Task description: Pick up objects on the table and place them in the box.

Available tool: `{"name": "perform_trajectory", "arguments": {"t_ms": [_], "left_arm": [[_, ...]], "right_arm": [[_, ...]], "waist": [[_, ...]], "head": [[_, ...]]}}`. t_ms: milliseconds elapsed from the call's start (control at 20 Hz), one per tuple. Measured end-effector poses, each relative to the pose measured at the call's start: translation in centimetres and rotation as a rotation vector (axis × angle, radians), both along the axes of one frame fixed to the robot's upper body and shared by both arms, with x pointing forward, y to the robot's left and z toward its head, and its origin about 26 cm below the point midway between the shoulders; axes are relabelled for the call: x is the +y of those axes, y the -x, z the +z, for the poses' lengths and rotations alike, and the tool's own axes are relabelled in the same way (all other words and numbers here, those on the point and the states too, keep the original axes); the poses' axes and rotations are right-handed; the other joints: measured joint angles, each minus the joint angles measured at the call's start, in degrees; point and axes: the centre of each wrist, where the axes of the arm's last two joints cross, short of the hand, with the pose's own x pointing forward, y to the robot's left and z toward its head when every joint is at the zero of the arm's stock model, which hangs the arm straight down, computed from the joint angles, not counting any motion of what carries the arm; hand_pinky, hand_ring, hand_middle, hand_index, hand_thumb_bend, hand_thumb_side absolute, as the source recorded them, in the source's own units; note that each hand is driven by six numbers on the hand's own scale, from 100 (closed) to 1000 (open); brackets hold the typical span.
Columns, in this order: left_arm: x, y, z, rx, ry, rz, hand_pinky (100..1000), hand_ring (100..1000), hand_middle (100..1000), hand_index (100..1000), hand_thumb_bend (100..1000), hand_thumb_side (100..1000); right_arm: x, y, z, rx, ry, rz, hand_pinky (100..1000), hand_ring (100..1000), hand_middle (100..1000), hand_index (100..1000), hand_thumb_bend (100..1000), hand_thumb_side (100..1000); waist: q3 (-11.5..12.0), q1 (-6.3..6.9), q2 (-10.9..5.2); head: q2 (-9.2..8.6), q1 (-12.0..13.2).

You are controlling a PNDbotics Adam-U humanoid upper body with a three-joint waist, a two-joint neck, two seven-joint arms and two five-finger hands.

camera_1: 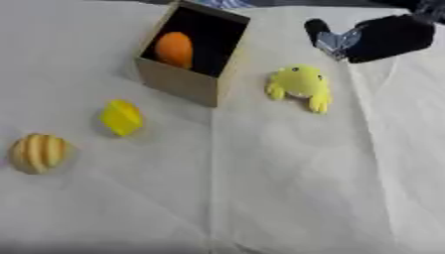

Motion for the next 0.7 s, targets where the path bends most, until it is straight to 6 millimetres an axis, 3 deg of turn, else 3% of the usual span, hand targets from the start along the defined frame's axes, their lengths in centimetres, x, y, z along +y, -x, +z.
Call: {"name": "perform_trajectory", "arguments": {"t_ms": [250, 700], "left_arm": [[0.1, 0.0, 0.1, 0.005, -0.008, -0.001, 772, 664, 631, 795, 337, 557], [0.0, 0.0, 0.1, 0.013, -0.005, -0.009, 772, 665, 631, 795, 335, 557]], "right_arm": [[-0.2, -2.2, -1.4, 0.089, 0.070, -0.028, 903, 889, 833, 891, 100, 701], [-1.0, -6.2, -4.4, 0.203, 0.148, -0.096, 905, 907, 850, 912, 100, 745]], "waist": [[0.0, -0.26, 0.04], [0.2, -0.03, 0.05]], "head": [[0.02, 0.0], [0.01, 0.0]]}}
